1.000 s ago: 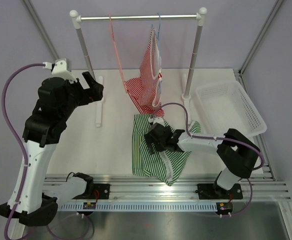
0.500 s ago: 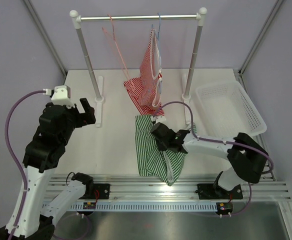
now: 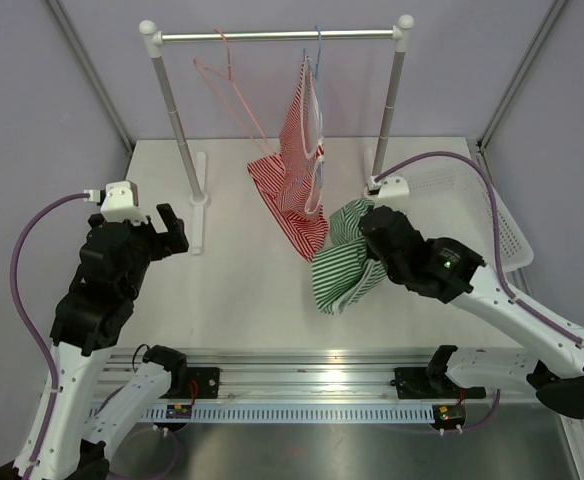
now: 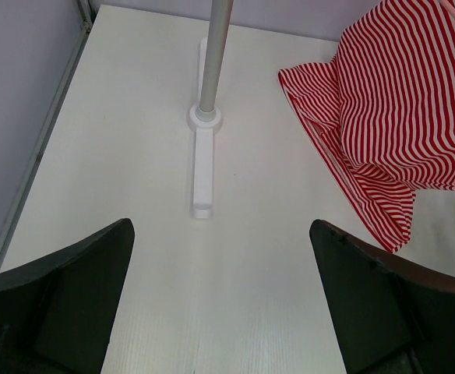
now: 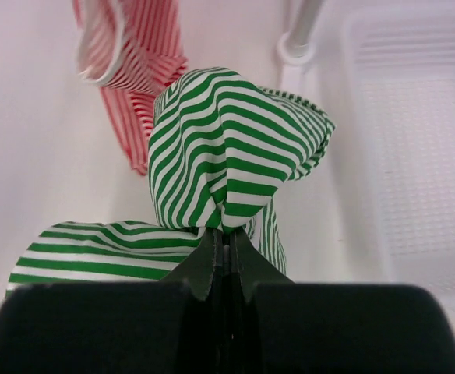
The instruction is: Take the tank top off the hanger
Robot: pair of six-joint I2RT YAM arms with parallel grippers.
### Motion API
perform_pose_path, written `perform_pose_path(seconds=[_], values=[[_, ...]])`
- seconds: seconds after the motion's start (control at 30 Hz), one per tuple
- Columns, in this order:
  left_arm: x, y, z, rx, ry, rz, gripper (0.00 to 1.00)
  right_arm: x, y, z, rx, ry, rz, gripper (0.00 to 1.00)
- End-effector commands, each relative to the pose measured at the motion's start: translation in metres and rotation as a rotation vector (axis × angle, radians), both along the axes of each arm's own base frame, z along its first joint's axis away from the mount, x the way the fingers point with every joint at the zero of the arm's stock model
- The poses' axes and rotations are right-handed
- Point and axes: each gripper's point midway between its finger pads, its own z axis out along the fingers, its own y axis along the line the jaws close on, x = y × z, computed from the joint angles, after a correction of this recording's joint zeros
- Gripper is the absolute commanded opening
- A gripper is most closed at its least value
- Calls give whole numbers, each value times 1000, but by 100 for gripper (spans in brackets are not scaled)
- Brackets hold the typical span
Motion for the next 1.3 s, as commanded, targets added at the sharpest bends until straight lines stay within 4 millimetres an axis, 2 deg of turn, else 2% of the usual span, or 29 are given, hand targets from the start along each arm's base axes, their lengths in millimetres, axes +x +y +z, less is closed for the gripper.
perform_pose_path(seconds=[0.0,0.1,0.13,0.2,0.23,0.27,0.3,0.33,0.37,0.4,0.47,0.5,0.53,0.6,0.63,0.73,0.8,0.83,0.87,0.9,0.93,1.0,1.03,1.07,1.1,1.13,1.17,1.2,1.27], values=[[6,3,12,0,-61,19,99,7,-69,52,-98,-120,-210,0],[7,1,12,-1,-63,13,99,19,-97,85,-71,-178,-274,0],[7,1,11,0,-59,11,99,21,-98,91,-44,-185,-259,0],[7,0,10,-1,-55,7,99,35,-121,113,4,-239,-331,0],[7,0,11,-1,-55,5,99,40,-122,117,32,-244,-319,0],[6,0,12,-2,-58,5,99,52,-140,121,42,-257,-381,0],[5,0,13,-3,-62,2,99,58,-147,128,46,-268,-395,0],[4,0,15,-6,-68,2,99,73,-148,121,40,-240,-388,0],[4,0,14,-5,-68,1,99,84,-171,129,48,-259,-449,0],[4,0,15,-6,-74,-3,99,92,-182,129,57,-254,-470,0],[3,-2,16,-9,-78,-10,99,117,-184,128,104,-226,-438,0],[4,-2,15,-7,-74,-12,99,124,-204,127,130,-222,-486,0],[4,-3,15,-7,-73,-15,99,140,-198,116,164,-178,-442,0],[4,-2,17,-9,-73,-15,99,155,-211,113,239,-166,-448,0],[3,-3,17,-9,-71,-18,99,167,-217,100,254,-139,-464,0],[-1,-6,28,-23,-81,-39,99,185,-237,64,276,-98,-538,0],[-4,-9,43,-44,-109,-58,99,191,-252,21,273,-25,-607,0],[-6,-12,47,-58,-113,-77,99,195,-257,10,274,-20,-626,0],[-7,-14,52,-70,-120,-82,99,194,-263,-14,280,25,-654,0],[-11,-15,64,-87,-144,-90,99,195,-265,-27,282,51,-664,0],[-12,-17,66,-101,-142,-99,99,199,-271,-49,276,92,-681,0],[-17,-23,83,-133,-172,-134,99,198,-275,-83,253,168,-719,7],[-18,-27,90,-154,-186,-150,99,196,-278,-92,241,191,-734,13],[-18,-33,94,-170,-186,-180,99,194,-280,-97,235,205,-755,22],[-17,-36,98,-183,-189,-191,99,192,-283,-100,222,213,-777,43],[-20,-42,109,-212,-206,-219,99,190,-283,-101,218,224,-780,60],[-18,-46,112,-226,-200,-235,99,190,-284,-97,220,216,-781,72],[-13,-53,113,-237,-185,-256,99,188,-283,-87,224,198,-781,99],[-12,-70,125,-281,-197,-340,99,184,-284,-69,221,171,-784,100]])
